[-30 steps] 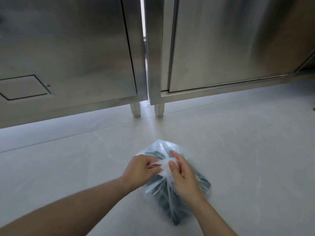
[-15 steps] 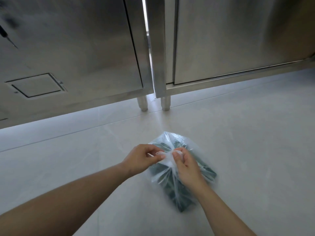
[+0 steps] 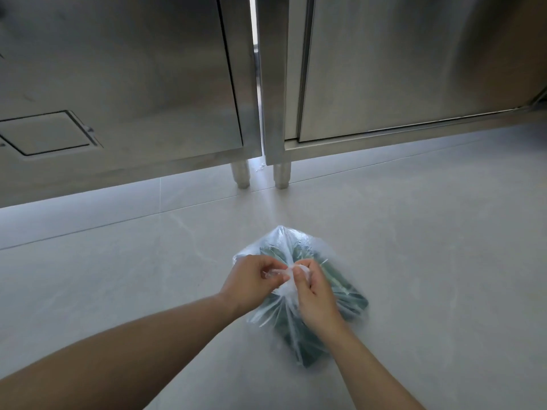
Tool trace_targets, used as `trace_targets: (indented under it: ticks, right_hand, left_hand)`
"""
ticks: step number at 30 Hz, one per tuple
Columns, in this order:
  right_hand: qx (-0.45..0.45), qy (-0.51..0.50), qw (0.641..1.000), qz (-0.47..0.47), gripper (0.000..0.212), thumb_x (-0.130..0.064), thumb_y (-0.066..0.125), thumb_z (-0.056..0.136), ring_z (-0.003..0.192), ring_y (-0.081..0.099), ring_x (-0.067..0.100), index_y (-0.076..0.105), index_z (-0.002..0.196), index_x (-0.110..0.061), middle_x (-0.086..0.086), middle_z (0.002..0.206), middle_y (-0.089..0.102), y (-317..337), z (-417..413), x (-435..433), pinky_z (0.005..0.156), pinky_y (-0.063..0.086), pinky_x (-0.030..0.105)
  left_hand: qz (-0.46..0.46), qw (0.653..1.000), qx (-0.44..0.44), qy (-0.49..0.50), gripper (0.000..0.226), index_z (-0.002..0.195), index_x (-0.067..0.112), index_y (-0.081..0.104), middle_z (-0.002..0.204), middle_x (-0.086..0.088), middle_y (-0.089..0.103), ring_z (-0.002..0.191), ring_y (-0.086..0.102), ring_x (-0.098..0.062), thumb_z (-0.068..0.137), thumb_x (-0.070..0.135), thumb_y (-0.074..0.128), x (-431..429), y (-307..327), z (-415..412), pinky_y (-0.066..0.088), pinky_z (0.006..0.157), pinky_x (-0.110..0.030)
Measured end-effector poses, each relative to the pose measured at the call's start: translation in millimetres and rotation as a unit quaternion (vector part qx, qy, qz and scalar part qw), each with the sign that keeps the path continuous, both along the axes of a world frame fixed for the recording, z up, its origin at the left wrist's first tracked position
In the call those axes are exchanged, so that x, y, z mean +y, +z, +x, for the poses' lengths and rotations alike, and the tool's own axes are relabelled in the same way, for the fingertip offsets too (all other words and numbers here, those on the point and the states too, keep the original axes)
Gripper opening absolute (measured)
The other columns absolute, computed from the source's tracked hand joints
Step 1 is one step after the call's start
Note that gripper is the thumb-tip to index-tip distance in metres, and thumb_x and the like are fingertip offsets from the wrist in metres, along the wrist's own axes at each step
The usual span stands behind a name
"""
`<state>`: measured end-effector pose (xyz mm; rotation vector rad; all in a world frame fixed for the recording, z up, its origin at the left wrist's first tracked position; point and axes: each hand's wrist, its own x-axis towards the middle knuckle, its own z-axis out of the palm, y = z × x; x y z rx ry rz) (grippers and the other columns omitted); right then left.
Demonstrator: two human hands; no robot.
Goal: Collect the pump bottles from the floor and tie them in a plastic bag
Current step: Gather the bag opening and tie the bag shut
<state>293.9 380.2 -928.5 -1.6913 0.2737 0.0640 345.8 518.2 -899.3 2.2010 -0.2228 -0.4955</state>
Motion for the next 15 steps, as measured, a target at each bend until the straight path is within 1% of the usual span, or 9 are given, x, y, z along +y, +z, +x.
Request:
trace_targets:
  ticks: [1,3,4,6,8,10,11,13,15]
  right_hand:
    - [-0.001,0.005,1.000,0.003,0.011,-0.025,0.043,0.098,0.076,0.058,-0.005,0.052,0.095,-0.030,-0.008,0.090,0.061,-2,-1,2,0.068,0.046,0.013]
    - [-0.007,0.019,1.000,-0.008,0.015,-0.028,0.041,0.098,0.094,0.058,-0.006,0.051,0.108,-0.033,-0.013,0.102,0.062,-6,-1,5,0.083,0.046,0.015]
    - [-0.010,0.027,0.999,-0.019,0.018,-0.029,0.039,0.099,0.100,0.057,-0.005,0.050,0.112,-0.035,-0.014,0.105,0.061,-8,-1,6,0.086,0.044,0.015]
    - [-0.015,0.041,0.998,-0.052,0.019,-0.030,0.037,0.099,0.099,0.057,-0.004,0.047,0.113,-0.038,-0.013,0.105,0.061,-12,0,9,0.084,0.043,0.013]
    - [-0.019,0.048,0.995,-0.089,0.019,-0.030,0.037,0.098,0.094,0.056,-0.006,0.047,0.106,-0.045,-0.017,0.101,0.060,-16,3,9,0.077,0.041,0.011]
    - [-0.019,0.050,0.992,-0.111,0.018,-0.030,0.038,0.098,0.089,0.054,-0.006,0.046,0.097,-0.047,-0.019,0.096,0.058,-20,4,6,0.072,0.039,0.012]
    - [-0.020,0.052,0.991,-0.121,0.017,-0.030,0.038,0.098,0.088,0.054,-0.006,0.045,0.095,-0.046,-0.019,0.095,0.057,-22,5,4,0.072,0.038,0.012]
    - [-0.024,0.052,0.988,-0.142,0.013,-0.031,0.039,0.097,0.087,0.053,-0.009,0.046,0.094,-0.041,-0.019,0.092,0.057,-26,4,-1,0.071,0.037,0.007]
    - [-0.030,0.048,0.985,-0.161,0.010,-0.030,0.040,0.097,0.084,0.053,-0.011,0.048,0.096,-0.035,-0.019,0.089,0.058,-29,5,-8,0.069,0.036,0.004]
  left_hand:
    - [-0.004,1.000,0.003,0.009,0.010,0.088,0.025,0.075,0.077,0.013,0.073,0.067,0.062,0.009,0.081,0.028,0.069,0,-2,0,0.044,0.063,-0.007]
    - [-0.007,1.000,0.014,0.020,0.012,0.083,0.026,0.075,0.076,0.012,0.074,0.070,0.065,0.005,0.080,0.036,0.070,1,-4,-1,0.049,0.067,-0.013]
    - [0.000,1.000,0.019,0.024,0.016,0.079,0.026,0.074,0.072,0.013,0.073,0.069,0.065,0.005,0.078,0.042,0.071,2,-5,-2,0.048,0.064,-0.011]
    - [0.024,0.999,0.010,0.038,0.020,0.069,0.030,0.070,0.062,0.016,0.069,0.062,0.062,0.010,0.074,0.049,0.072,4,-7,-5,0.042,0.056,-0.004]
    - [0.046,0.998,-0.005,0.048,0.019,0.067,0.033,0.064,0.064,0.019,0.067,0.064,0.062,0.012,0.069,0.047,0.076,9,-8,-5,0.042,0.057,-0.001]
    - [0.080,0.996,-0.026,0.020,0.019,0.076,0.035,0.064,0.076,0.023,0.066,0.073,0.064,0.007,0.068,0.044,0.079,18,-6,-2,0.043,0.063,-0.004]
    - [0.093,0.995,-0.041,0.002,0.021,0.083,0.036,0.065,0.083,0.024,0.065,0.080,0.063,0.004,0.069,0.043,0.079,23,-6,0,0.045,0.069,-0.008]
    - [0.108,0.991,-0.076,-0.026,0.028,0.099,0.031,0.068,0.100,0.018,0.066,0.096,0.062,-0.005,0.074,0.041,0.075,32,-7,4,0.045,0.082,-0.018]
    - [0.118,0.986,-0.100,-0.054,0.037,0.113,0.029,0.064,0.120,0.009,0.064,0.112,0.057,-0.009,0.080,0.044,0.068,36,-10,8,0.038,0.093,-0.018]
